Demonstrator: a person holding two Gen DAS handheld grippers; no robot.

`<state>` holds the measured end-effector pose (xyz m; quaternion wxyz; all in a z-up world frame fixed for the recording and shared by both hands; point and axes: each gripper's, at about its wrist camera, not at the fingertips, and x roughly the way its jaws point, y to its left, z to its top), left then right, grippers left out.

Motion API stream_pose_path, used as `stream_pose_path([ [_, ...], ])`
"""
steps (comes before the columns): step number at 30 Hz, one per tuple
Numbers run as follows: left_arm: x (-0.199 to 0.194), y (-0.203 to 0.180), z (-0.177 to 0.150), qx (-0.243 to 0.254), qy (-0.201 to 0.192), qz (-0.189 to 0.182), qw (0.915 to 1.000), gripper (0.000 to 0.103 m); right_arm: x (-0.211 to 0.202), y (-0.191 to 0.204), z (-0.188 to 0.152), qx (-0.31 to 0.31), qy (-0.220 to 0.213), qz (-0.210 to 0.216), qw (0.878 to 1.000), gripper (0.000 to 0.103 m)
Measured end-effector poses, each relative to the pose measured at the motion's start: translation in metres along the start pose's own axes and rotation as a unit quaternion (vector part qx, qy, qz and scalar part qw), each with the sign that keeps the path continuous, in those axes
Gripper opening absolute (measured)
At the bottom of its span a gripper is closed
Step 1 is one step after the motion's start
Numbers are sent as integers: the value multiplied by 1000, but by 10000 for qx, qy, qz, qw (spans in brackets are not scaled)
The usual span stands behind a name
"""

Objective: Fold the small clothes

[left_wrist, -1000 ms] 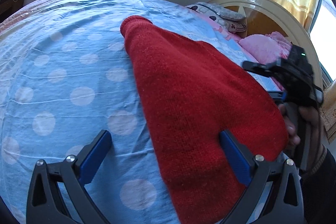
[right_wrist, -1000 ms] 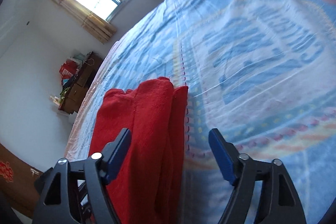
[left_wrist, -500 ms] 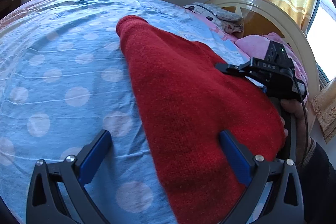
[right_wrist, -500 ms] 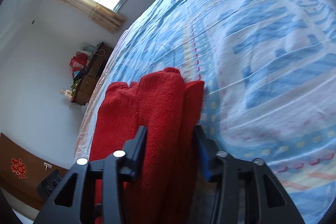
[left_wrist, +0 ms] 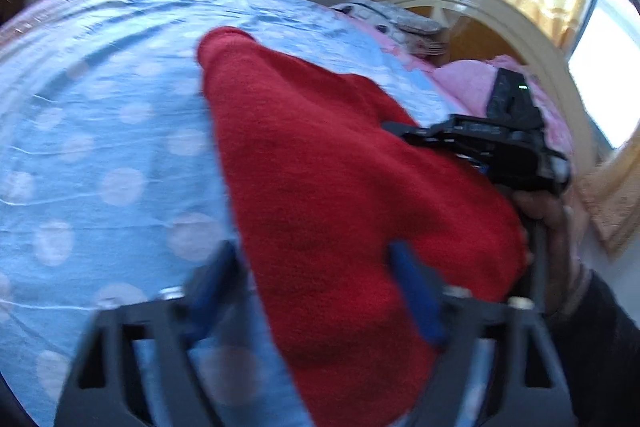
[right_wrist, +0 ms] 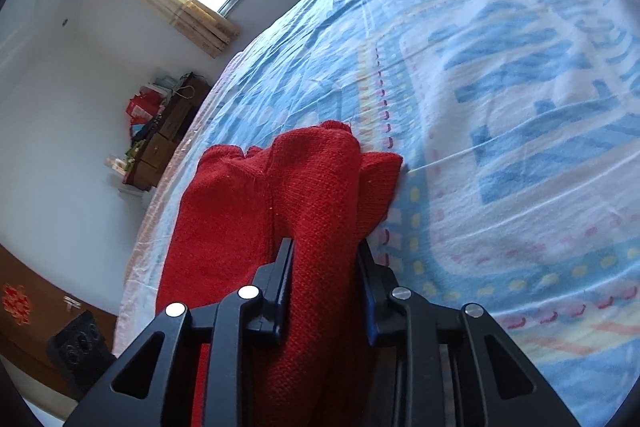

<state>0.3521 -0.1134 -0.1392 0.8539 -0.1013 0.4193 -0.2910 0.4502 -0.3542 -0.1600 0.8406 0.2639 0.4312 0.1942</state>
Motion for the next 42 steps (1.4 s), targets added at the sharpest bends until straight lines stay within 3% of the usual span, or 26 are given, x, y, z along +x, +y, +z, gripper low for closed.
stream_pose_path([
  [6,-12,-5,-2,-125,-90,187,9997,47,-15,16,-13,-63,-273,-233,9993,25],
  [11,-28,-18,-3,53,-40,467,9989,39,-36,28,-24,-67,-476,68,9988,24],
  [23,-79,-30,-35,240,-35,678,9974,38,-63,80,-82,-376,-656,520,9958,24],
  [42,-163,-2,-77,108,-514,1108,9925,37,-47,171,-131,-775,-484,1070,9901,24],
])
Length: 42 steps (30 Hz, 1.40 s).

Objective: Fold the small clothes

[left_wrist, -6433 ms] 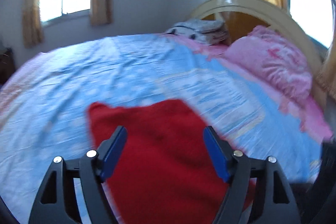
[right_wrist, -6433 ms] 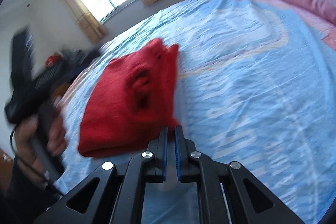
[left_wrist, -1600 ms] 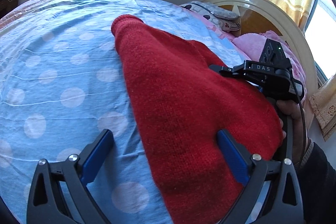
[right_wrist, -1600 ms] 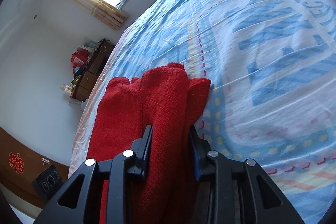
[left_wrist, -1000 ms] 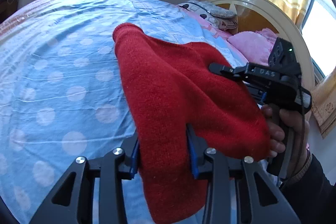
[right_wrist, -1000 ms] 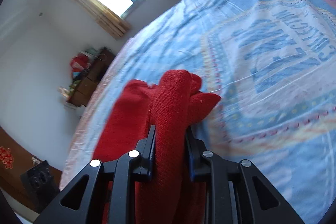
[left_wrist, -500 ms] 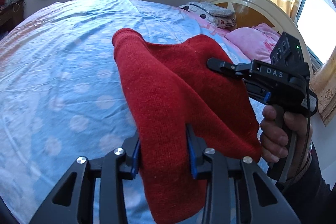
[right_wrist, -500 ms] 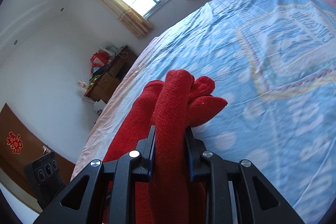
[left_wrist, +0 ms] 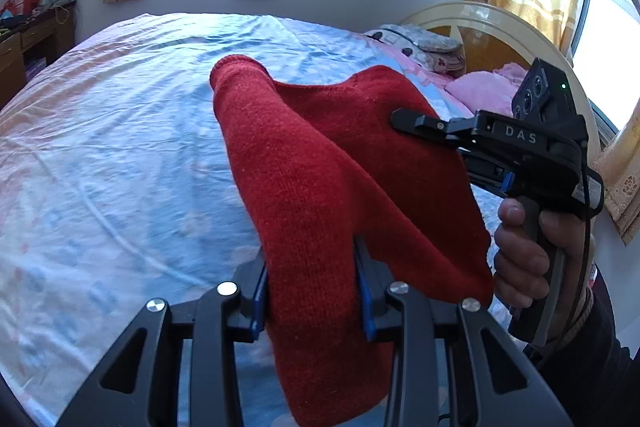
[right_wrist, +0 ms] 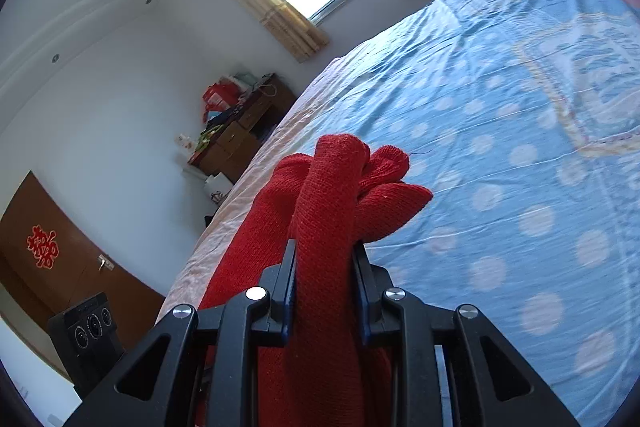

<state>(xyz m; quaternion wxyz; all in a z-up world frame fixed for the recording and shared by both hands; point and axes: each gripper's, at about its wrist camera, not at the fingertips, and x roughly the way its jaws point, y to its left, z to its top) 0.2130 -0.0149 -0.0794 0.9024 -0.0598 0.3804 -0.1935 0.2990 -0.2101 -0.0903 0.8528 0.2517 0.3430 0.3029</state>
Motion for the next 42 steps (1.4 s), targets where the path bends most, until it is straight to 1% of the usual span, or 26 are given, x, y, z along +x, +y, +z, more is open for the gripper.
stream_pose_path([
  [8,-16,20,-14,-93,-56,229,9997,37,23,28,-16,-106,189,166,9996,24],
  [21,-42,51,-32,-84,-143,548,9984,37,59,74,-35,-358,502,356,9975,24],
  [34,-61,88,-47,-313,-178,905,9952,37,105,119,-52,-617,960,550,9919,24],
  [42,-73,110,-58,-539,-234,1121,9920,37,138,143,-62,-807,1304,647,9860,24],
])
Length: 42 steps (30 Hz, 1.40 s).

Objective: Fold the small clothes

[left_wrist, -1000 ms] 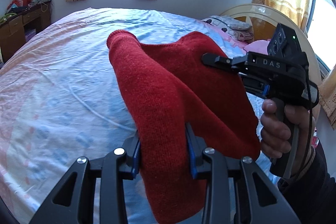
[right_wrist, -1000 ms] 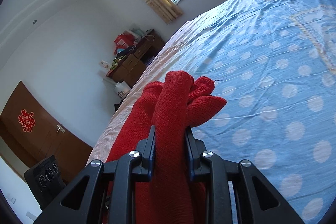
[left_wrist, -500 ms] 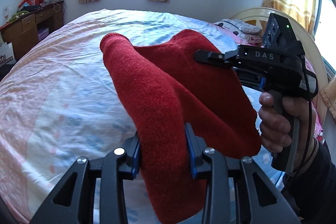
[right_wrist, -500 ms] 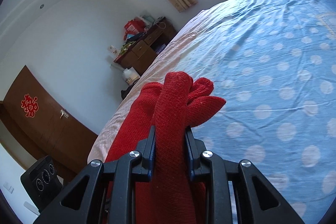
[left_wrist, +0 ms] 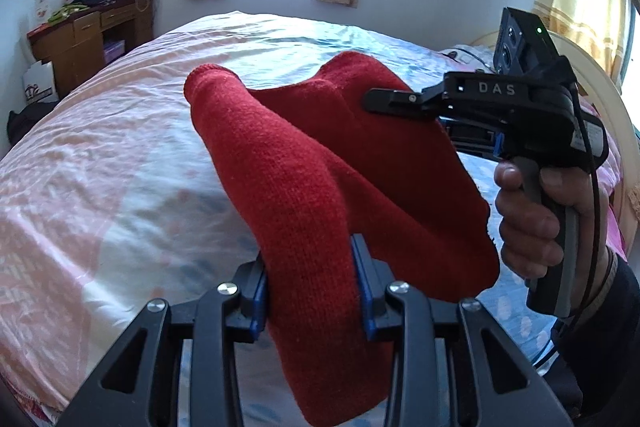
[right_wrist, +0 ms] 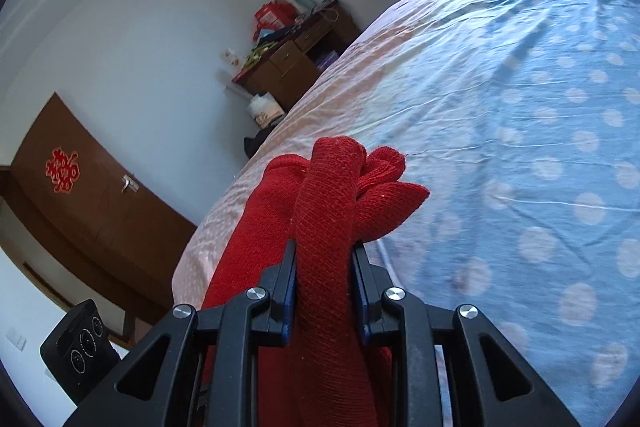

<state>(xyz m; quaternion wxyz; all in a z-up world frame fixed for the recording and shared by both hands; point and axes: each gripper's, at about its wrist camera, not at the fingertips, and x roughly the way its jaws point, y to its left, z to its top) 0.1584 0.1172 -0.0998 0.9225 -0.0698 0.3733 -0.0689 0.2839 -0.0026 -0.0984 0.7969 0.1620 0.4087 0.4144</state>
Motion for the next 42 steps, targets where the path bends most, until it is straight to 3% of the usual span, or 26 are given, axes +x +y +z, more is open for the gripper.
stream_pose_path([
  [10,-2,23,-12,-186,48,236,9995,37,41,16,-5,-64,328,8,9994,24],
  [18,1,34,-32,-363,196,221,9989,37,55,10,-9,26,423,-74,9991,24],
  [24,1,36,-35,-469,239,292,9982,48,61,2,-11,-12,459,-364,9983,25],
  [34,-30,17,-38,67,-37,826,9965,56,55,0,-14,-134,290,-658,9973,30],
  [36,-41,14,-35,144,-252,1008,9945,64,41,5,-13,-212,46,-795,9966,30],
  [38,-49,13,-31,163,-531,1149,9918,84,20,15,-13,-303,-265,-753,9963,40],
  [40,-51,15,-25,119,-805,1260,9887,94,-3,31,-16,-479,-547,-537,9959,47],
  [42,-42,20,-21,81,-897,1356,9867,94,-15,46,-24,-683,-545,-243,9959,47],
])
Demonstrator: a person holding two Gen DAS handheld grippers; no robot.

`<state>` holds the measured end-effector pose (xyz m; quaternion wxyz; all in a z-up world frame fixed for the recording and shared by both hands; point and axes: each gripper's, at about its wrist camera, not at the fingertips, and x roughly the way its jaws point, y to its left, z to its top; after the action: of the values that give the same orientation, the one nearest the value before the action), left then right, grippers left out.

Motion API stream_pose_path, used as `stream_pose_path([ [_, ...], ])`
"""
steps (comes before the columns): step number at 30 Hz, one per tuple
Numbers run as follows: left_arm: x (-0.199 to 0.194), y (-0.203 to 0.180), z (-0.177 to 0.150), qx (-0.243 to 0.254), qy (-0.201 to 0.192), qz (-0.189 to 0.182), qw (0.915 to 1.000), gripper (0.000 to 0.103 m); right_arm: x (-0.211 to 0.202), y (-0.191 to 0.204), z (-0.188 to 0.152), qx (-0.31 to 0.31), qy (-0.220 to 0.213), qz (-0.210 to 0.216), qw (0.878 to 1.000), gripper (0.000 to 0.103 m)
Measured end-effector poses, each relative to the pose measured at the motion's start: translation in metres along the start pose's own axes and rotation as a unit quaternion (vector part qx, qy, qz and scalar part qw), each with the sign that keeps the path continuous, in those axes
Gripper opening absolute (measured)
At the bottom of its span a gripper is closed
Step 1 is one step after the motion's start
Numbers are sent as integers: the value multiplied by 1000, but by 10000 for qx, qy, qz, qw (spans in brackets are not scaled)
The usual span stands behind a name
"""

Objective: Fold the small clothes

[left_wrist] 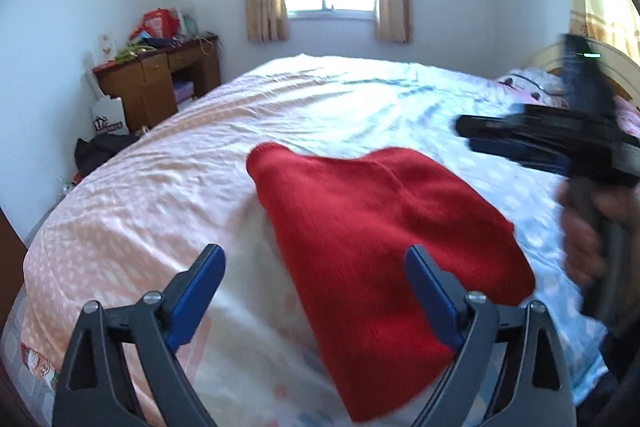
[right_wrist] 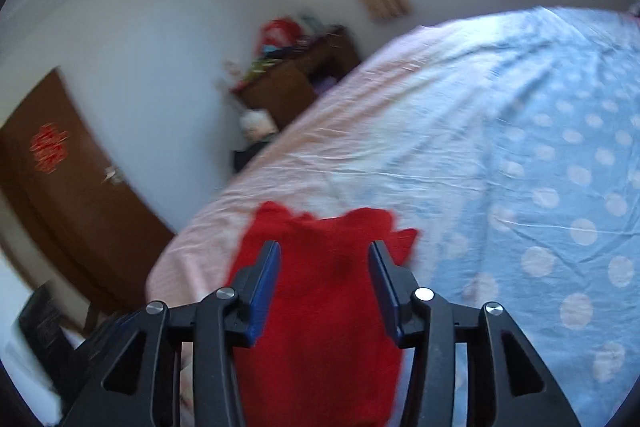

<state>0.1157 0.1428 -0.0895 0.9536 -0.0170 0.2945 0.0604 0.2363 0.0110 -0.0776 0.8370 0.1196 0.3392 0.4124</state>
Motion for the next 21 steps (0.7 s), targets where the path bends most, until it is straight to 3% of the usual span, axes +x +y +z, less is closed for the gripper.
stream_pose_path([
  [4,30,7,-5,-84,181,348,9992,94,4,15,-19,-4,437,645,9970,47],
  [5,38,10,-9,-97,325,415,9986,94,9,14,-26,2,582,593,9965,47],
  [8,51,16,-21,-180,581,438,9972,96,29,-5,-46,134,868,-307,9957,47],
  [13,38,16,-23,-284,562,326,9975,97,18,-26,-50,610,635,30,9961,47],
  [17,19,13,-17,-145,496,380,9979,97,-9,-19,-48,515,358,-404,9972,47],
  [21,-6,12,-7,-185,228,211,9993,99,-46,0,-58,290,-68,-957,9950,67],
])
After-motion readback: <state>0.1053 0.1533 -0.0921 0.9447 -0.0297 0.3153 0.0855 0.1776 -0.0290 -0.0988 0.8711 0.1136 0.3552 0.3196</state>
